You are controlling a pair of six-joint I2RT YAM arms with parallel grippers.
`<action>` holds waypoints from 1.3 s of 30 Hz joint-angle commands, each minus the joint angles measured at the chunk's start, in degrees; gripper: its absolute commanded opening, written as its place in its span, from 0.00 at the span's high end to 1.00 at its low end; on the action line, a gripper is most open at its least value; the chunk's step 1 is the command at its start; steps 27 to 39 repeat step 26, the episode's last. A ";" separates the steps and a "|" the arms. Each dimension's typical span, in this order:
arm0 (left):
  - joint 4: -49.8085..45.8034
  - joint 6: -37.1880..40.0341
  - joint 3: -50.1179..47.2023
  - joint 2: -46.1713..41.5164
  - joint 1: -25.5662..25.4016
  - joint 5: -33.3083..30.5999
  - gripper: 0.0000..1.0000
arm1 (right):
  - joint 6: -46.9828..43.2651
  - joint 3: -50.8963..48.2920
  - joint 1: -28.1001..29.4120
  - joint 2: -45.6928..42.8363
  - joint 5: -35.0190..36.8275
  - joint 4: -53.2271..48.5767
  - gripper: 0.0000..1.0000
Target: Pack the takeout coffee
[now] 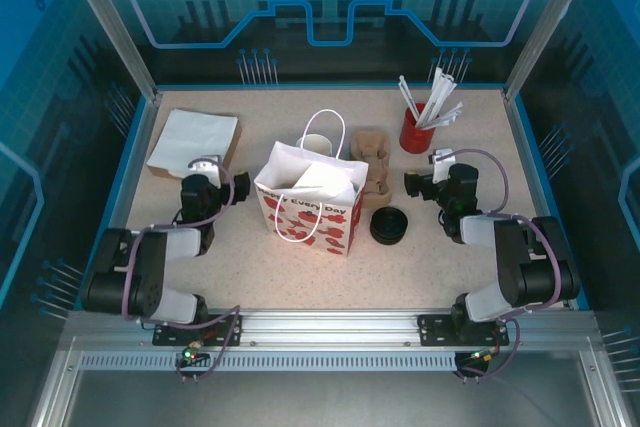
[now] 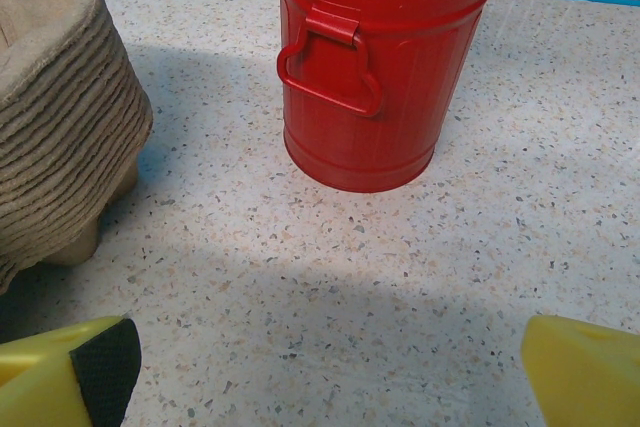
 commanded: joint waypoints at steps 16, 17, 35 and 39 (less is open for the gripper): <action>-1.17 0.92 4.18 3.10 0.56 0.37 0.01 | 0.21 0.29 -0.40 0.27 -0.51 2.35 0.00; -1.84 1.33 4.55 3.12 0.54 1.40 0.01 | 0.24 0.32 -0.38 0.27 -0.44 2.39 0.00; -2.22 1.62 4.70 3.05 0.53 2.10 0.01 | -0.21 0.37 0.12 0.35 -0.07 2.26 0.00; -2.22 1.62 4.70 3.05 0.53 2.10 0.01 | -0.21 0.37 0.12 0.35 -0.07 2.26 0.00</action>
